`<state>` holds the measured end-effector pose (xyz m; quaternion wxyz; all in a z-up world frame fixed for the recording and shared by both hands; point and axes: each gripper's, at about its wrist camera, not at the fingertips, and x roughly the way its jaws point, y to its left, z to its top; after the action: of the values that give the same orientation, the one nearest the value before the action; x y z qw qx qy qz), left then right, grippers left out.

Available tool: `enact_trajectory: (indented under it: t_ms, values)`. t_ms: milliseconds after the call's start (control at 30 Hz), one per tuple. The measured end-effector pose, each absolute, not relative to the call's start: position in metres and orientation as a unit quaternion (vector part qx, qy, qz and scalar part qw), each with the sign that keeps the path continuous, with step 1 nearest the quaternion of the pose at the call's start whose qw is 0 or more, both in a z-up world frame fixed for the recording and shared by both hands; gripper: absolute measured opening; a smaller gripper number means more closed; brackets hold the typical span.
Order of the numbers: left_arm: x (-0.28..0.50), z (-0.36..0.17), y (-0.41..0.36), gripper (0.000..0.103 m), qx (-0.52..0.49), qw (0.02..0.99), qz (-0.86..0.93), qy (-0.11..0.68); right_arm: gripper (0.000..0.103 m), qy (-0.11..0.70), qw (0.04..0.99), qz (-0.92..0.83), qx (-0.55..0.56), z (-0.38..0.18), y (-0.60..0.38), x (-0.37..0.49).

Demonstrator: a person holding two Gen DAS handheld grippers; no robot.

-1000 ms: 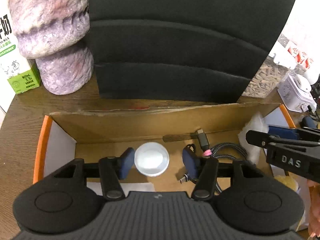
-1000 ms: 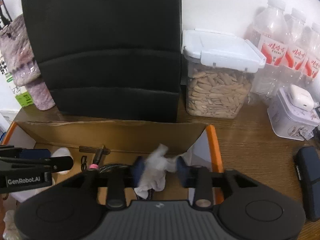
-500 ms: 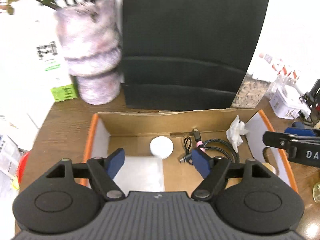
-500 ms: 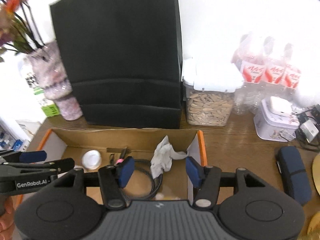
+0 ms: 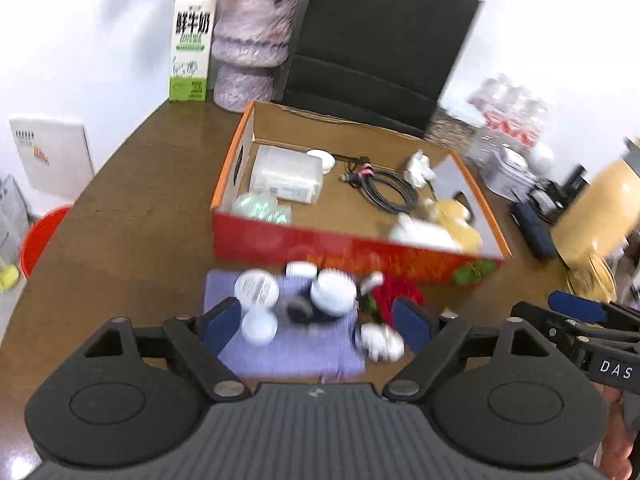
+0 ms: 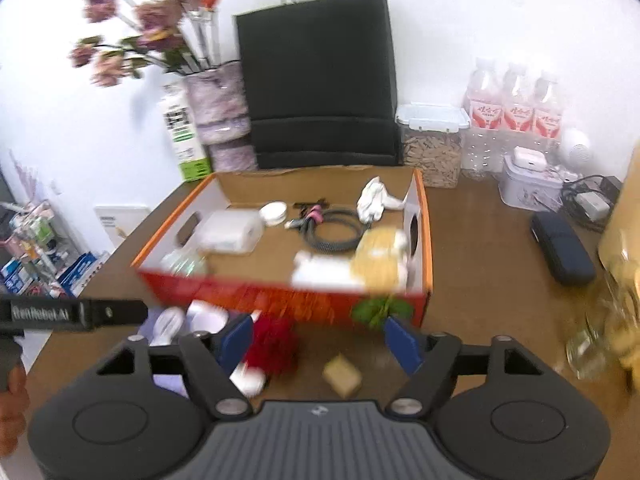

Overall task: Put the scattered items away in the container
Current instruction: 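Move both tools back toward the purple cloth items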

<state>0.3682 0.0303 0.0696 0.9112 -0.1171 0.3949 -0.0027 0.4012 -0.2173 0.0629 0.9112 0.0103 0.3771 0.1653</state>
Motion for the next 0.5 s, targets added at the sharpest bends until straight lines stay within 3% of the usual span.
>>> enact_trajectory:
  t_ms: [67,267,500]
  values:
    - [0.341,0.069,0.028,0.095,-0.096,0.924,-0.019,0.371,0.074,0.368,0.914,0.169,0.01,0.061,-0.221,0.373]
    - [0.25,0.057,0.025,0.099,-0.064,0.956,-0.038,0.282,0.081,0.336,0.929,0.155,0.032,0.045,-0.226,0.29]
    - [0.178,0.006,0.01,0.099,-0.038,0.954,-0.007,0.298,0.081,0.309,0.937,0.141,0.087,0.006,-0.216,0.216]
